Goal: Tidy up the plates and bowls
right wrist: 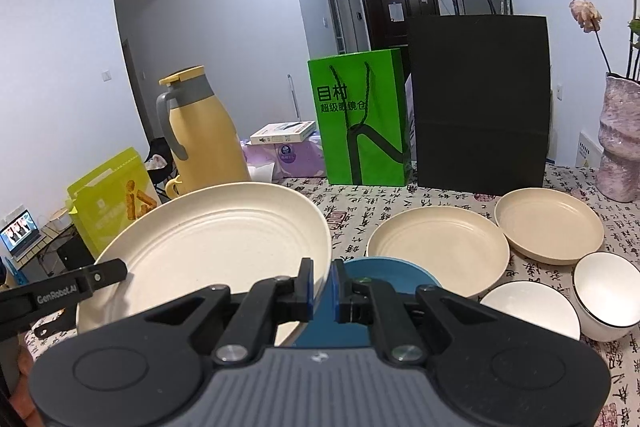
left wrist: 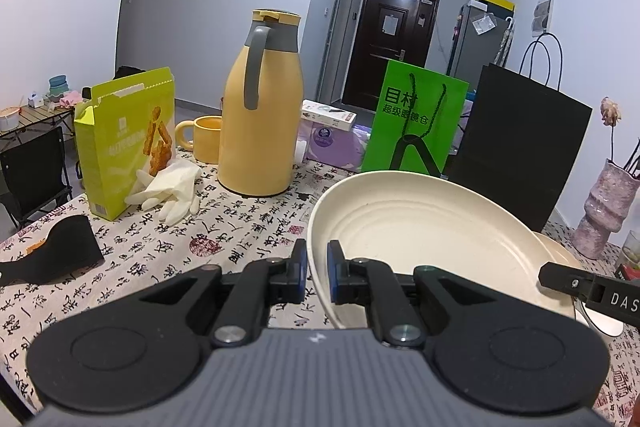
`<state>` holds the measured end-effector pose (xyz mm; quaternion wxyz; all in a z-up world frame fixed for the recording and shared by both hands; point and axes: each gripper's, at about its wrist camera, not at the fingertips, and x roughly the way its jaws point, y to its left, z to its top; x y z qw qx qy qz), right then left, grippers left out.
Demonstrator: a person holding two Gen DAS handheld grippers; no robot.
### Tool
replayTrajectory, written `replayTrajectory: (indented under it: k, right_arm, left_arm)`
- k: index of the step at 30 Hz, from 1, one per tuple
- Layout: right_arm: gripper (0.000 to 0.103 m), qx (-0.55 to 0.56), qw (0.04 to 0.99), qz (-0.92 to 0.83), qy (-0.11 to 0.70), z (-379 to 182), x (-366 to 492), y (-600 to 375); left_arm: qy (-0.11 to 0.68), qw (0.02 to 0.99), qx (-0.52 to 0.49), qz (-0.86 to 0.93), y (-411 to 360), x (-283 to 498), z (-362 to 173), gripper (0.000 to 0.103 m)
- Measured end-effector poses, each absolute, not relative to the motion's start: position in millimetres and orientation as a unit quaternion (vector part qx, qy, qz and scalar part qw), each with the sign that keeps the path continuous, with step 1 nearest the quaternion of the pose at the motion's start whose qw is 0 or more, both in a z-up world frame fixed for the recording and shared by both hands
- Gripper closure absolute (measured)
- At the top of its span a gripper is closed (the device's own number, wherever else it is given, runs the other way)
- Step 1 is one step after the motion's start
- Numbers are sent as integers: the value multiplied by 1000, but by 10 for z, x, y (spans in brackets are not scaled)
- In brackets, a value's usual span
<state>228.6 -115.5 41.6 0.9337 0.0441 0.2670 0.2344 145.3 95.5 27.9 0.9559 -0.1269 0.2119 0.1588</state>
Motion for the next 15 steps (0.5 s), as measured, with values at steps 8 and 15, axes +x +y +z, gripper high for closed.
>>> replayTrajectory:
  k: [8,15]
  right_arm:
    - [94,48,937,229,261,404,2119,-1301]
    - [94,52,940,222,253,383,1970,-1448]
  left_arm:
    - [213,958,-121,153,823,1350,252,93]
    - [212,959,-116,146,683,1285,216,92]
